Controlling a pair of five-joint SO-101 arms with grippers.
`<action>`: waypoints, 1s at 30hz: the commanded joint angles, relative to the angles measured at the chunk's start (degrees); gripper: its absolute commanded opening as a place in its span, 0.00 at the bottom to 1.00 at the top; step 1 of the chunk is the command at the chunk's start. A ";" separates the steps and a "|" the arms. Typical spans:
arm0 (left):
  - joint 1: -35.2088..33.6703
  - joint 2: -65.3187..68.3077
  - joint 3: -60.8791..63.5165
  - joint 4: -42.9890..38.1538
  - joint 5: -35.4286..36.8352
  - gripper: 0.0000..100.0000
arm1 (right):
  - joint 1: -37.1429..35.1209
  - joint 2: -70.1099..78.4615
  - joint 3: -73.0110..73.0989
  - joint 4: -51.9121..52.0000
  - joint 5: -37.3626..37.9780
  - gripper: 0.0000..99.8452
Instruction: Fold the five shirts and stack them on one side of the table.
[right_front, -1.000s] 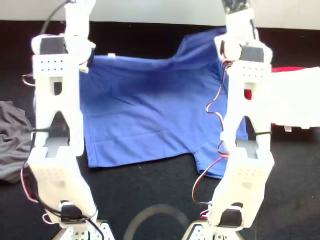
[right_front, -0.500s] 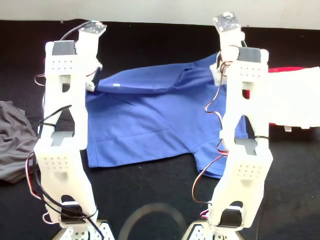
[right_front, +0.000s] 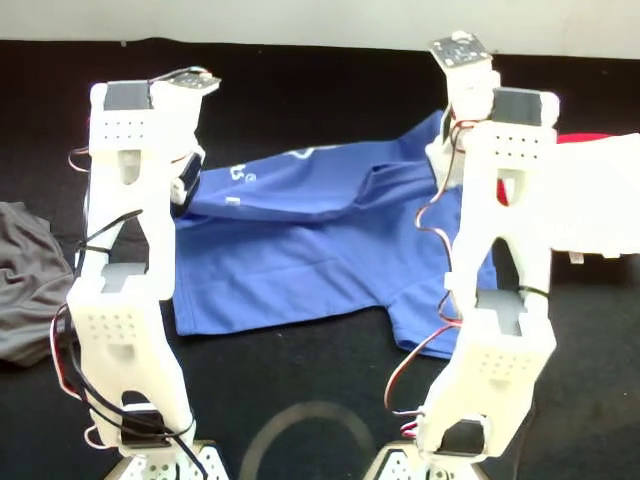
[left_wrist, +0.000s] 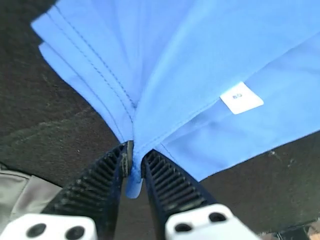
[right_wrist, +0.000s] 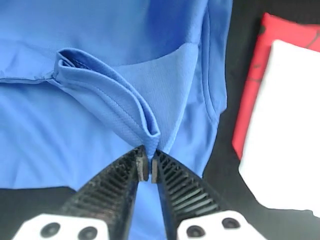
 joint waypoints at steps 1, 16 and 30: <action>0.84 -6.99 4.53 0.70 -0.53 0.01 | 3.38 -4.70 -0.13 2.24 -2.55 0.01; 2.95 -27.56 47.16 -18.20 -0.44 0.01 | 6.29 -14.46 20.09 -0.13 -2.37 0.01; 6.20 -36.88 57.27 -20.31 -0.44 0.01 | 14.81 -25.71 35.30 -2.51 6.42 0.01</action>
